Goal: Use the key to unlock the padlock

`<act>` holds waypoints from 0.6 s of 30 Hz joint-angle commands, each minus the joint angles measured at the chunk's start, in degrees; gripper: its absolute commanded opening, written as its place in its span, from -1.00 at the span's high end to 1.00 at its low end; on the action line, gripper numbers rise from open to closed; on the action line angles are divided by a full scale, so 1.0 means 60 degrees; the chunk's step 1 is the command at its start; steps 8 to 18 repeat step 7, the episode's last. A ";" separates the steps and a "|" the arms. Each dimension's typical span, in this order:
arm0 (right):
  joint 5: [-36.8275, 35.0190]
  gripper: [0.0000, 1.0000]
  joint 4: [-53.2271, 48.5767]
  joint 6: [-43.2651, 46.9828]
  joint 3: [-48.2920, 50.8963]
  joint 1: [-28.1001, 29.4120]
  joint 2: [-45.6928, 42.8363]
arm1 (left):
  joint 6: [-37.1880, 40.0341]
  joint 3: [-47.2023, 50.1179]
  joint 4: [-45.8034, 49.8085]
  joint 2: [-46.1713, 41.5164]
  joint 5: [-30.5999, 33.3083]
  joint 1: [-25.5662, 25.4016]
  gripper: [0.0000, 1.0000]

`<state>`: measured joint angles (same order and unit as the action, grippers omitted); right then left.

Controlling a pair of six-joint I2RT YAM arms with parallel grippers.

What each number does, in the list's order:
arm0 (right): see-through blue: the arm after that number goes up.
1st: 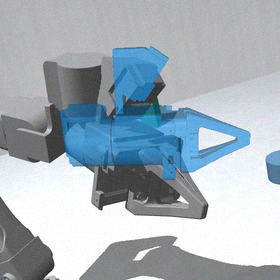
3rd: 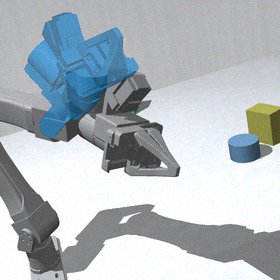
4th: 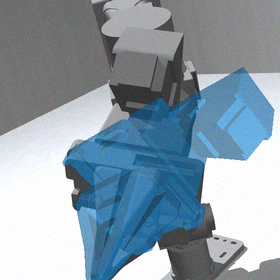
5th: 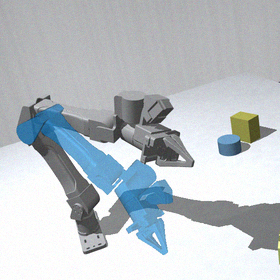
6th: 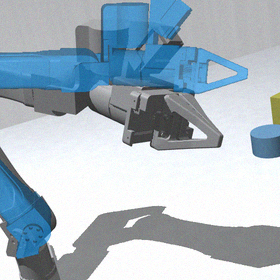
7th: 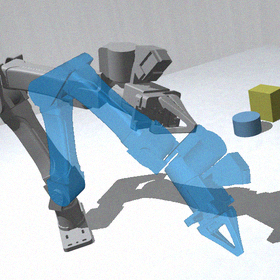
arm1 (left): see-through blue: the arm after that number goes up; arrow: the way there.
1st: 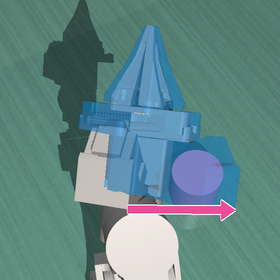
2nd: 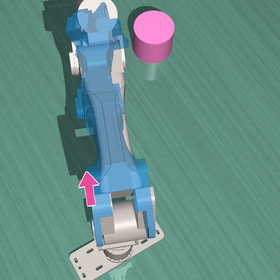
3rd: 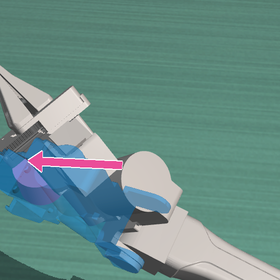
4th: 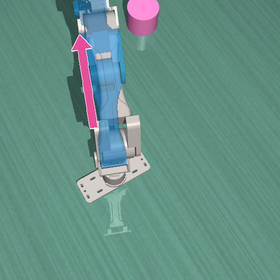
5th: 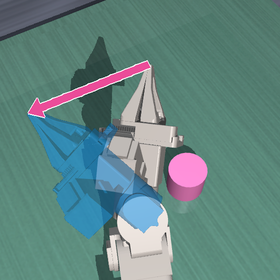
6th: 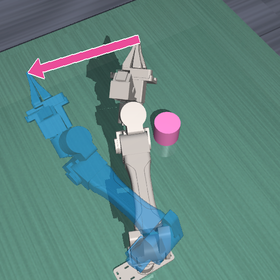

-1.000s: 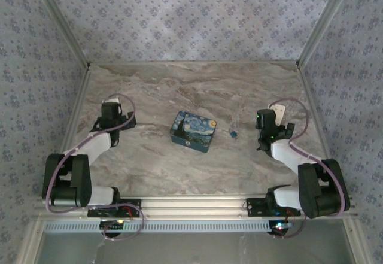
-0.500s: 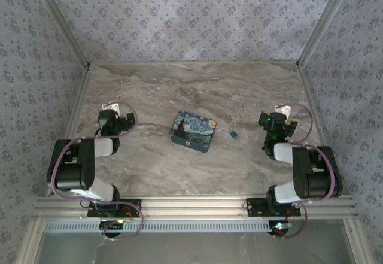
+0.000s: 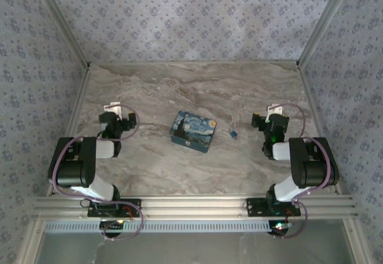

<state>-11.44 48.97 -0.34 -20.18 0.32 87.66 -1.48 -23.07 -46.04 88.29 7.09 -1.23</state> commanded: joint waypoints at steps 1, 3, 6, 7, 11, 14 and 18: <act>0.0472 -1.00 -0.0131 0.0058 -0.0285 -0.0146 -0.0002 | 0.0142 0.0018 -0.0338 -0.0051 0.0081 0.0002 -0.99; 0.0515 -1.00 -0.0168 0.0056 -0.0298 -0.0183 -0.0005 | 0.0144 0.0022 -0.0339 -0.0052 0.0092 0.0015 -0.99; 0.0307 -1.00 0.0024 0.0150 -0.0212 -0.0053 0.0000 | 0.0129 0.0021 -0.0339 -0.0055 0.0052 0.0022 -0.99; 0.0448 -1.00 -0.0052 0.0130 -0.0221 -0.0106 -0.0042 | 0.0130 0.0022 -0.0339 -0.0056 0.0037 0.0028 -0.99; 0.0448 -1.00 -0.0052 0.0130 -0.0221 -0.0106 -0.0042 | 0.0130 0.0022 -0.0339 -0.0056 0.0037 0.0028 -0.99; 0.0448 -1.00 -0.0052 0.0130 -0.0221 -0.0106 -0.0042 | 0.0130 0.0022 -0.0339 -0.0056 0.0037 0.0028 -0.99; 0.0448 -1.00 -0.0052 0.0130 -0.0221 -0.0106 -0.0042 | 0.0130 0.0022 -0.0339 -0.0056 0.0037 0.0028 -0.99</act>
